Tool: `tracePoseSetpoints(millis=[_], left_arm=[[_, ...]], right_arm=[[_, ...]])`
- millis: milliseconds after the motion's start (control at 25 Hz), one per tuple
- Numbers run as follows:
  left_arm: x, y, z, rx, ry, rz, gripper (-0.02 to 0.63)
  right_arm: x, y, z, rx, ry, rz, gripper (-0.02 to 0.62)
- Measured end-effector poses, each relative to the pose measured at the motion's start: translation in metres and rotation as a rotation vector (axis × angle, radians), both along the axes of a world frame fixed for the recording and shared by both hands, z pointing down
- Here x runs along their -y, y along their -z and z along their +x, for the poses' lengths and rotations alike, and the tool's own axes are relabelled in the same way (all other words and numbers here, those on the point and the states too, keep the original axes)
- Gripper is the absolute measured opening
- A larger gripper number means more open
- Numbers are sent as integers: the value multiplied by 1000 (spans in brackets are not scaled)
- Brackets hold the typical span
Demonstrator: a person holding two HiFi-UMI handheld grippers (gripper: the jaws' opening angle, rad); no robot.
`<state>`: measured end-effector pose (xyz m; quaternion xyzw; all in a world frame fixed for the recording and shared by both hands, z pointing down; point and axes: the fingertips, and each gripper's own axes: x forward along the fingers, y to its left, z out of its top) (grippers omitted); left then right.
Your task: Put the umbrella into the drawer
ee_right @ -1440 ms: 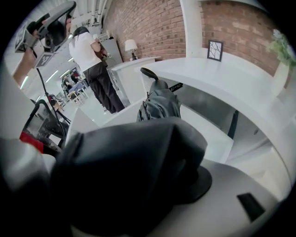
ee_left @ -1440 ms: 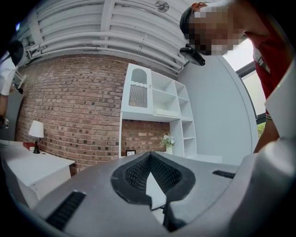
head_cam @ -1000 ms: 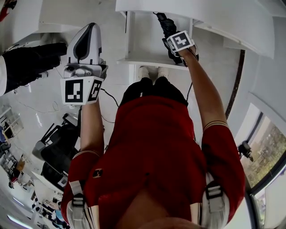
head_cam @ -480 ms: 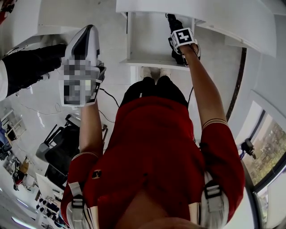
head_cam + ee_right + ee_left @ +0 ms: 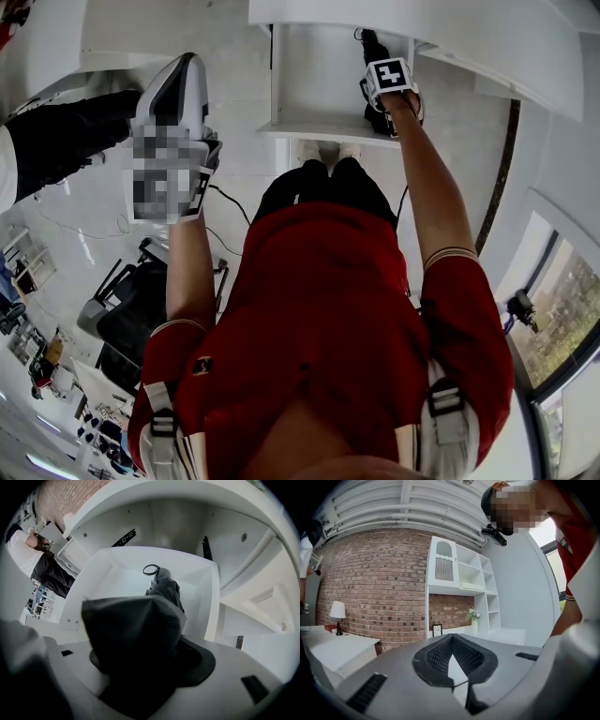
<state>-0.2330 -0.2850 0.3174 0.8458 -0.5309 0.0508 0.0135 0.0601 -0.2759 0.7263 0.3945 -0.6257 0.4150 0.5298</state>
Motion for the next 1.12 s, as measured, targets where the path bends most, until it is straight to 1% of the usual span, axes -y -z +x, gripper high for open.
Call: tracePoseSetpoints(millis=[120,280,440,600,800,920,1040,1120], left_arm=[[2,0,3,-5,-7,0,6],[2,-1,11,-20,-22,2,6],[0,2,25,-30,-44,9,6],[-3,4,37,-38,-55,16,6],[-10,3,56,-42,-70,16,6],[-16,3,72,-45,-83,17,6],[-19,4,86,-48,-100,19,6],[-21,5,94,-52,-113,22,6]], right_arm=[[2,4,2,2,-1,19,288],[19,31,-2,24,33,100,288],[29,54,-2,53,61,164,263],[35,78,3,84,74,245,218],[33,115,5,183,108,378,139],[30,144,7,249,133,470,82],[32,181,6,289,158,579,30],[32,208,4,320,167,648,13]])
